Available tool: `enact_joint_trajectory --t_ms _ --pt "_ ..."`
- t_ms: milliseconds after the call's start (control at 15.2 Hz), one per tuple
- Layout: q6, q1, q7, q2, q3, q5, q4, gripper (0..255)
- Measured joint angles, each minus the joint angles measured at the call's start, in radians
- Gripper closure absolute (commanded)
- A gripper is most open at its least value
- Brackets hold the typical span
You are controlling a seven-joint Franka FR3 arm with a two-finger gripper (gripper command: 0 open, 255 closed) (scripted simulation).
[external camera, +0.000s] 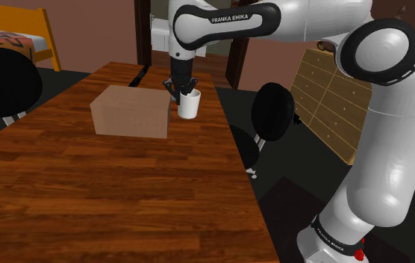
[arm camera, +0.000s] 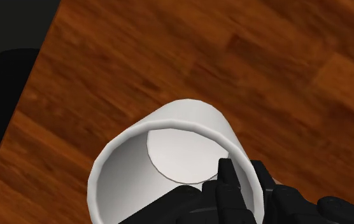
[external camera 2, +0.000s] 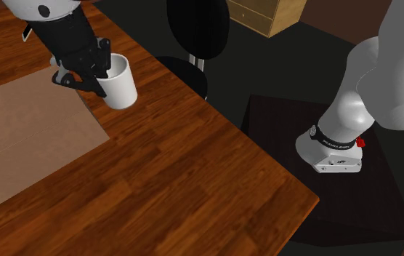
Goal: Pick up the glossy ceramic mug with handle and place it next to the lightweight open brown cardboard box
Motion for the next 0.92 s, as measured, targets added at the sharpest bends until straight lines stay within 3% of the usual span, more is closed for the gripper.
enact_joint_trajectory --t_ms 924 --pt "0.176 -0.002 0.020 0.029 -0.005 -0.014 -0.149 255"
